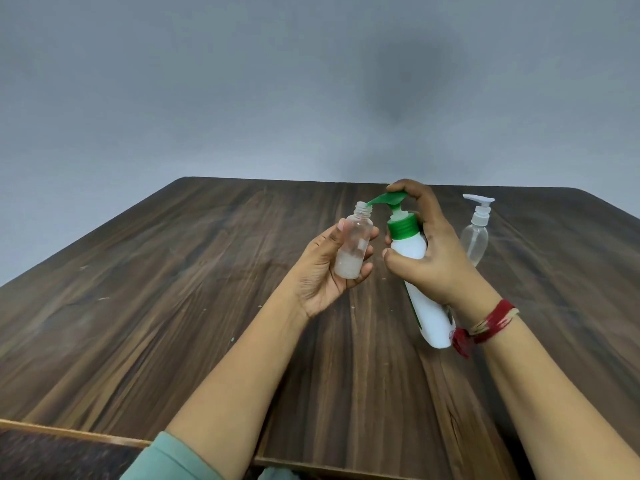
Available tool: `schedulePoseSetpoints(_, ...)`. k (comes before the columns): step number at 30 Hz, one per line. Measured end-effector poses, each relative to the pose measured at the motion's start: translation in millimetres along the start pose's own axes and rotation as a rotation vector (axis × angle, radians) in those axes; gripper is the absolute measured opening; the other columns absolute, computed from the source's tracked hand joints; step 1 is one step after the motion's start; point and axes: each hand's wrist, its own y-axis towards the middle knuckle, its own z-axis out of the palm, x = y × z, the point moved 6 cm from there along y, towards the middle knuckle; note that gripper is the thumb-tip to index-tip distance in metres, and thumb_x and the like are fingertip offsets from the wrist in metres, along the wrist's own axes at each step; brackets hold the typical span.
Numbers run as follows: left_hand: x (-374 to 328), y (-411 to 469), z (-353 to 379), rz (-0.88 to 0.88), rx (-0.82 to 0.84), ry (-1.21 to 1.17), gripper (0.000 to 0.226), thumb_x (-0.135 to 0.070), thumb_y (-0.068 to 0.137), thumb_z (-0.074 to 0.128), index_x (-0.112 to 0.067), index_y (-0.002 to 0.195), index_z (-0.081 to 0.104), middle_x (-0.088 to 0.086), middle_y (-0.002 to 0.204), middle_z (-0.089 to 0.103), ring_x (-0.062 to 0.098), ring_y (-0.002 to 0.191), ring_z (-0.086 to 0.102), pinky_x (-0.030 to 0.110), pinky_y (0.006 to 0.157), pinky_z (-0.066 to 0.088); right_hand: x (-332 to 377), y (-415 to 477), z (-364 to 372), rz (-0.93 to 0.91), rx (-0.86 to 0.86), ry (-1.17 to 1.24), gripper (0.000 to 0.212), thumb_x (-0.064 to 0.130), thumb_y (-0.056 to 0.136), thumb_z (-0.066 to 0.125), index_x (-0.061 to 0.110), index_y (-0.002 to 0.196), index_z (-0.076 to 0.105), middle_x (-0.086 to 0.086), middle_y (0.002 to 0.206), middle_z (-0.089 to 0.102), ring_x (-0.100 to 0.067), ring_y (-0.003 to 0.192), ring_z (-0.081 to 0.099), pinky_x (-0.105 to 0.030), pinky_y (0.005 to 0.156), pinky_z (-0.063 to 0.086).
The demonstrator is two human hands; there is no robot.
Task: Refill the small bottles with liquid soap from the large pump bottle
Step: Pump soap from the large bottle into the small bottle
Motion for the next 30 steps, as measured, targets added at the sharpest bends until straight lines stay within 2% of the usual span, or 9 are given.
schedulePoseSetpoints(3, 0.9, 0.3, -0.7, -0.008, 0.002, 0.0, 0.077, -0.042, 0.043, 0.094, -0.009, 0.106, 0.065, 0.006, 0.094, 0.072, 0.011, 0.073, 0.067, 0.027, 0.06, 0.059, -0.2, 1.1, -1.1, 0.008, -0.007, 0.002, 0.065, 0.008, 0.068, 0.06, 0.032, 0.124, 0.039, 0.026, 0.107, 0.051, -0.019, 0.073, 0.058, -0.027, 0.067, 0.05)
schedulePoseSetpoints(8, 1.7, 0.1, -0.5, -0.009, 0.002, 0.003, 0.069, -0.042, 0.041, 0.094, -0.009, 0.097, 0.071, 0.007, 0.094, 0.072, 0.012, 0.072, 0.067, 0.028, 0.06, 0.059, -1.3, 1.5, -1.6, 0.024, -0.011, 0.041, 0.069, 0.005, 0.068, 0.06, 0.035, 0.127, 0.04, 0.019, 0.109, 0.053, -0.018, 0.072, 0.058, -0.027, 0.066, 0.051)
schedulePoseSetpoints(12, 1.1, -0.4, 0.1, -0.012, -0.006, -0.002, 0.082, -0.042, 0.041, 0.095, -0.006, 0.107, 0.062, 0.006, 0.093, 0.072, 0.011, 0.072, 0.067, 0.028, 0.061, 0.059, -2.6, 1.5, -0.9, 0.03, 0.008, 0.031, 0.072, 0.006, 0.068, 0.06, 0.034, 0.131, 0.039, 0.026, 0.108, 0.052, -0.013, 0.072, 0.057, -0.023, 0.066, 0.05)
schedulePoseSetpoints(17, -0.3, -0.8, 0.3, -0.013, -0.005, -0.015, 0.088, -0.042, 0.041, 0.094, -0.004, 0.112, 0.059, 0.006, 0.092, 0.072, 0.011, 0.072, 0.067, 0.027, 0.06, 0.059, -1.0, 1.6, -2.1, 0.029, -0.004, 0.04, 0.076, 0.006, 0.068, 0.061, 0.038, 0.133, 0.038, 0.02, 0.108, 0.055, -0.021, 0.076, 0.06, -0.035, 0.07, 0.053)
schedulePoseSetpoints(20, -0.5, -1.4, 0.8, -0.018, -0.003, -0.038, 0.084, -0.042, 0.04, 0.095, -0.007, 0.109, 0.061, 0.005, 0.093, 0.072, 0.011, 0.071, 0.067, 0.027, 0.059, 0.059, -1.8, 3.4, -3.4, 0.036, -0.005, 0.038, 0.077, 0.006, 0.068, 0.061, 0.038, 0.135, 0.037, 0.023, 0.107, 0.054, -0.02, 0.08, 0.061, -0.033, 0.074, 0.054)
schedulePoseSetpoints(23, 0.4, -2.0, 0.9, -0.035, 0.003, -0.055, 0.087, -0.041, 0.041, 0.095, -0.006, 0.112, 0.058, 0.005, 0.092, 0.072, 0.011, 0.071, 0.067, 0.027, 0.059, 0.059, 1.1, 7.2, -6.1, 0.047, 0.012, 0.038, 0.077, 0.008, 0.069, 0.061, 0.037, 0.136, 0.036, 0.014, 0.103, 0.056, -0.019, 0.08, 0.061, -0.031, 0.074, 0.053)
schedulePoseSetpoints(27, 2.4, -2.6, 2.1, -0.053, 0.026, -0.07, 0.081, -0.04, 0.043, 0.094, -0.007, 0.109, 0.061, 0.007, 0.092, 0.072, 0.011, 0.07, 0.067, 0.026, 0.058, 0.059, 13.0, 16.1, -15.5, 0.054, 0.119, -0.021, 0.078, 0.011, 0.07, 0.061, 0.042, 0.136, 0.031, -0.003, 0.087, 0.058, -0.018, 0.079, 0.059, -0.03, 0.073, 0.053)
schedulePoseSetpoints(30, 2.1, -3.0, 3.8, -0.06, 0.05, -0.097, 0.07, -0.039, 0.043, 0.094, -0.009, 0.102, 0.069, 0.008, 0.093, 0.072, 0.012, 0.069, 0.067, 0.027, 0.057, 0.059, 20.5, 20.0, -21.4, 0.049, 0.207, -0.092, 0.078, 0.013, 0.072, 0.063, 0.038, 0.138, 0.03, -0.011, 0.09, 0.058, -0.024, 0.075, 0.059, -0.031, 0.069, 0.052)
